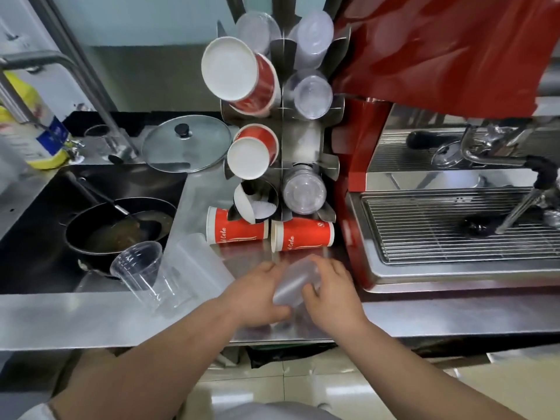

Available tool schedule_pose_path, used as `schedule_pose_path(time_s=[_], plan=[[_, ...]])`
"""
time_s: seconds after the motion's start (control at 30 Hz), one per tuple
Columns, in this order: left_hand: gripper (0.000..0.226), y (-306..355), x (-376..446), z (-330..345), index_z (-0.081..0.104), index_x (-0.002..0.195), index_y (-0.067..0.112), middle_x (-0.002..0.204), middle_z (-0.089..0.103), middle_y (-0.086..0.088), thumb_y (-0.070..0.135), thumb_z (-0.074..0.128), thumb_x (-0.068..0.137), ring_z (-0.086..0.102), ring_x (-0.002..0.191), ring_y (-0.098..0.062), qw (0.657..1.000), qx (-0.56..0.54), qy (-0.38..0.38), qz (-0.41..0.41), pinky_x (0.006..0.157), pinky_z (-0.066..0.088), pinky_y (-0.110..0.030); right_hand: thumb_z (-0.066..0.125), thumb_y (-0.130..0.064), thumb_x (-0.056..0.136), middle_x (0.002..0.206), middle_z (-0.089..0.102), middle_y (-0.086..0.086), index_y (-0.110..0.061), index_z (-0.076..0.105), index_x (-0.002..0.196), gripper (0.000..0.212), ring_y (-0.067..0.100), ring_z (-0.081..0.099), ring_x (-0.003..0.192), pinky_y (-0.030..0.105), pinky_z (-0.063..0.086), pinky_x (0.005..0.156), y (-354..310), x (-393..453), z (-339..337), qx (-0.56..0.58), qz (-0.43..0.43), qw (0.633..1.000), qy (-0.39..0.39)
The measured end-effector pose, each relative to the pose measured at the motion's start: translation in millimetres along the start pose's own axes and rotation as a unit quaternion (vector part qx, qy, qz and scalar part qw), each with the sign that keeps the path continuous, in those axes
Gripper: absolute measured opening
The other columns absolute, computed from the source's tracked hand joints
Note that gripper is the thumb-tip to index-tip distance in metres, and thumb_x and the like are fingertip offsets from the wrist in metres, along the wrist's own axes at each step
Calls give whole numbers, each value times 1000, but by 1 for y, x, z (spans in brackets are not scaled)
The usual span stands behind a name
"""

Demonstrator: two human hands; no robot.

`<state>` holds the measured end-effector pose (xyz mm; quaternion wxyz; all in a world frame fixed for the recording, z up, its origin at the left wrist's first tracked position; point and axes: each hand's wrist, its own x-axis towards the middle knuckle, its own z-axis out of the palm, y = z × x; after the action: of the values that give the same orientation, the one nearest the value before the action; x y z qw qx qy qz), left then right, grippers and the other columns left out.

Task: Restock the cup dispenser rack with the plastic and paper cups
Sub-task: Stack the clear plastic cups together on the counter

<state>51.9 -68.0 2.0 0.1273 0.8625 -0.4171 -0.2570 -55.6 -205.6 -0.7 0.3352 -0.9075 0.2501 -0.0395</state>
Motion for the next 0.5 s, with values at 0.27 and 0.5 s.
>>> schedule_pose_path(time_s=[0.27,0.5], plan=[[85,9,-21,25,37,138,41,121,58,13,55,72,62,60,104,-8,985,-146,88,-35,85,55,-33,54,-2,83,126,50,0,-20,56,129,49,20,46,116,23,34,102,-16,-18,-10,49,-114,990,66],[78,22,-21,36,44,132,35,122,60,17,45,79,64,61,111,-3,955,-272,101,-57,91,57,-35,54,1,76,121,57,1,-19,48,128,57,16,46,112,25,42,95,-3,-42,-28,9,-281,956,86]])
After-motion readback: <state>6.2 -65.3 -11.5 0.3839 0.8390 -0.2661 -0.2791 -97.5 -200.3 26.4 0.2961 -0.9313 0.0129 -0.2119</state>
